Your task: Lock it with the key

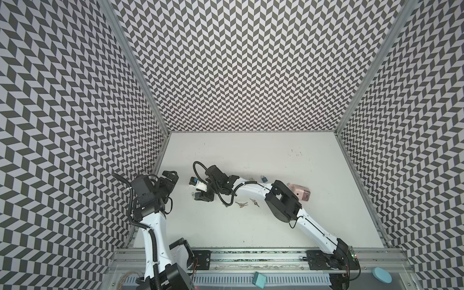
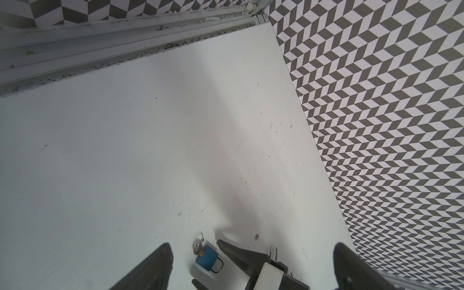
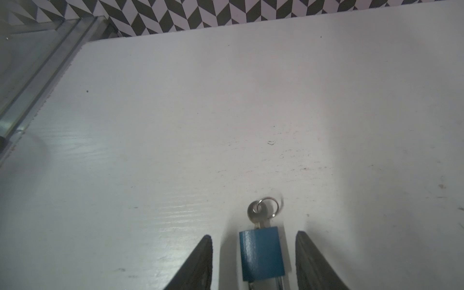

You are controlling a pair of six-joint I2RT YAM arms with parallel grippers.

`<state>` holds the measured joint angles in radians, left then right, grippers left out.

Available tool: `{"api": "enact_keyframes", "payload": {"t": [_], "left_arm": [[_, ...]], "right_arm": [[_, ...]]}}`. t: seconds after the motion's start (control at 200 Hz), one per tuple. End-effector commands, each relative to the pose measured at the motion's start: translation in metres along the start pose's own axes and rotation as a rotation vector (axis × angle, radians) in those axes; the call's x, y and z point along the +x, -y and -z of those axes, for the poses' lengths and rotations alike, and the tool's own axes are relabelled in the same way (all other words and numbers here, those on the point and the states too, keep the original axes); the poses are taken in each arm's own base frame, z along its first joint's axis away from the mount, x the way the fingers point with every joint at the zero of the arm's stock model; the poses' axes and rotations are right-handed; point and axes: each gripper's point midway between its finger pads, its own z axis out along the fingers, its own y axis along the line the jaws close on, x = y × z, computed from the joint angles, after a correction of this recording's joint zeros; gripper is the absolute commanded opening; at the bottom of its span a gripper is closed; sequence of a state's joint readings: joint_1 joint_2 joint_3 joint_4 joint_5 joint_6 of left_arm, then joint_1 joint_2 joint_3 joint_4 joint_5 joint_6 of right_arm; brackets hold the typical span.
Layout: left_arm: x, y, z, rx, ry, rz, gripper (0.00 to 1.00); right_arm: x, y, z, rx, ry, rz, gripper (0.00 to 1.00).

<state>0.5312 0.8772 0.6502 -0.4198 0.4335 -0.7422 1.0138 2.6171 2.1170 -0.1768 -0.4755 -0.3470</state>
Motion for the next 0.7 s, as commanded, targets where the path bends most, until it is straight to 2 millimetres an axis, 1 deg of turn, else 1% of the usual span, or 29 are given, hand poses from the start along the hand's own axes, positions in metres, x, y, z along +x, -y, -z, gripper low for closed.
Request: {"api": "enact_keyframes", "payload": {"t": [0.0,0.12,0.285,0.506,0.591,0.631,0.696], "left_arm": [[-0.005,0.007,0.001,0.030,0.010,-0.016,1.00],[-0.004,0.007,0.001,0.033,0.008,-0.018,1.00],[-0.003,0.007,0.001,0.035,0.002,-0.018,1.00],[-0.004,0.009,0.001,0.036,0.001,-0.023,1.00],[-0.003,0.010,0.002,0.042,-0.003,-0.032,1.00],[-0.003,0.011,0.002,0.045,-0.004,-0.034,1.00],[-0.002,0.011,0.002,0.047,-0.005,-0.037,1.00]], "right_arm": [[0.001,-0.006,-0.009,-0.011,0.003,0.010,0.50],[0.006,-0.009,-0.012,-0.014,-0.011,0.012,0.48],[0.013,-0.006,-0.014,0.006,-0.033,0.004,0.44],[0.013,-0.002,-0.011,0.030,-0.041,-0.001,0.36],[0.012,-0.002,-0.010,0.032,-0.039,-0.002,0.35],[0.010,-0.001,-0.009,0.034,-0.034,-0.002,0.33],[0.007,-0.002,-0.008,0.033,-0.031,-0.002,0.31]]}}
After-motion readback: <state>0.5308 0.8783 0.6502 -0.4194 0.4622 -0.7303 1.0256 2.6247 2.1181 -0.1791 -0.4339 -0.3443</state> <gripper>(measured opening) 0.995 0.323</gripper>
